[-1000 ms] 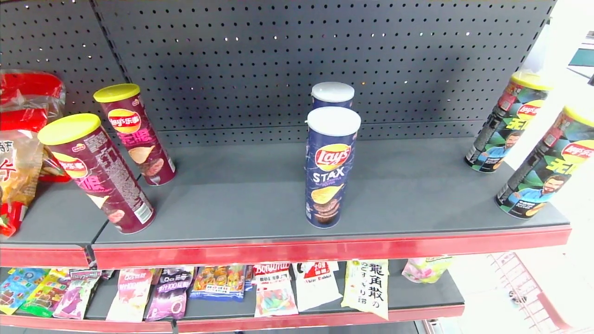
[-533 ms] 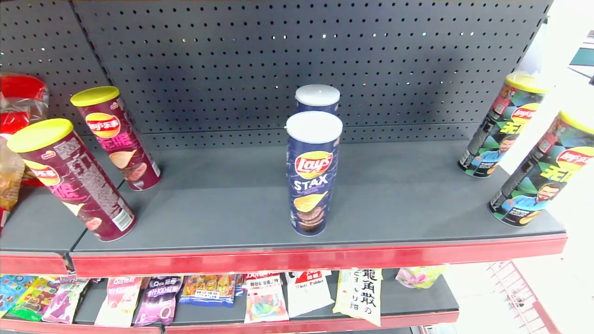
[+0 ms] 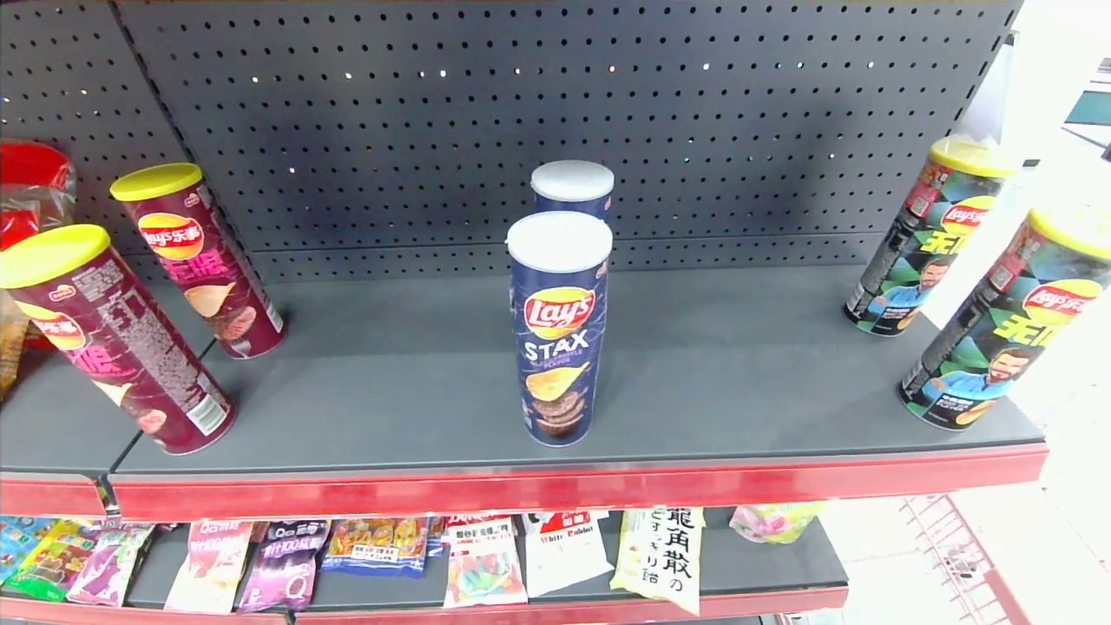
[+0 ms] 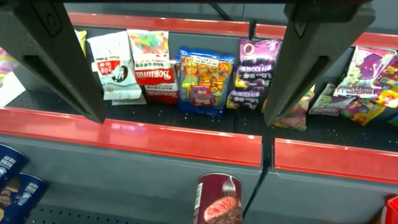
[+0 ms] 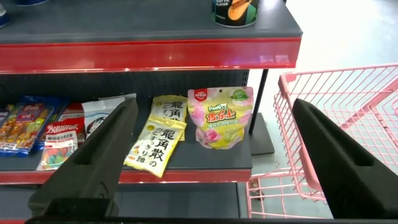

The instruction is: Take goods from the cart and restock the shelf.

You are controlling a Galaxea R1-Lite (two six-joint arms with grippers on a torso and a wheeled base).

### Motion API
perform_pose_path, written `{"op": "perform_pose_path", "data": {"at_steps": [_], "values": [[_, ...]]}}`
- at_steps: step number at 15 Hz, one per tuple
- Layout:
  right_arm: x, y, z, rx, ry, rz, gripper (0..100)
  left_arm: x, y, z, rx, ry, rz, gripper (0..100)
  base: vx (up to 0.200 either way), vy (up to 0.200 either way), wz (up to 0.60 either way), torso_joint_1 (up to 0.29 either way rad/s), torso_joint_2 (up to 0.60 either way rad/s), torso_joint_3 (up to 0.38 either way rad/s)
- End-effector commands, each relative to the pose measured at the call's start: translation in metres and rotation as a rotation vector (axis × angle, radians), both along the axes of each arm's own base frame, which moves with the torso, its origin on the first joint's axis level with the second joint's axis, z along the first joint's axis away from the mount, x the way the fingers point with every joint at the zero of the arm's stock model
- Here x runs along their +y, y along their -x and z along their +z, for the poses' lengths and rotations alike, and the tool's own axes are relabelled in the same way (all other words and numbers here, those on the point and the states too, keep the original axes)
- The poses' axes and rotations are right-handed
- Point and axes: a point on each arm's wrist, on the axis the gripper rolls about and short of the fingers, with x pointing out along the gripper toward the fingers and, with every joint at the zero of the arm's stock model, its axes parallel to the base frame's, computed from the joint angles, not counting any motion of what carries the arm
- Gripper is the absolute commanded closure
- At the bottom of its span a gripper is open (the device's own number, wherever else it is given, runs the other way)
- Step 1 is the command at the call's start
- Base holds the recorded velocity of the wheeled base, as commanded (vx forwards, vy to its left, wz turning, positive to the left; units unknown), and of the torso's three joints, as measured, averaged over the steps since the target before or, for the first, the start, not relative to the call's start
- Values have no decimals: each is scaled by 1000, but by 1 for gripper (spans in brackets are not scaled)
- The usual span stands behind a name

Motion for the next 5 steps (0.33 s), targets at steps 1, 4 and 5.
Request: {"op": "perform_pose_path", "data": {"at_steps": [1, 4, 5], "values": [[0, 0, 0, 0, 0, 1, 0, 0, 0, 0, 2, 0, 0, 0, 0, 0, 0, 0, 0, 0], [0, 0, 0, 0, 0, 1, 0, 0, 0, 0, 2, 2, -1, 0, 0, 0, 0, 0, 0, 0], [0, 0, 0, 0, 0, 1, 0, 0, 0, 0, 2, 2, -1, 0, 0, 0, 0, 0, 0, 0]]}}
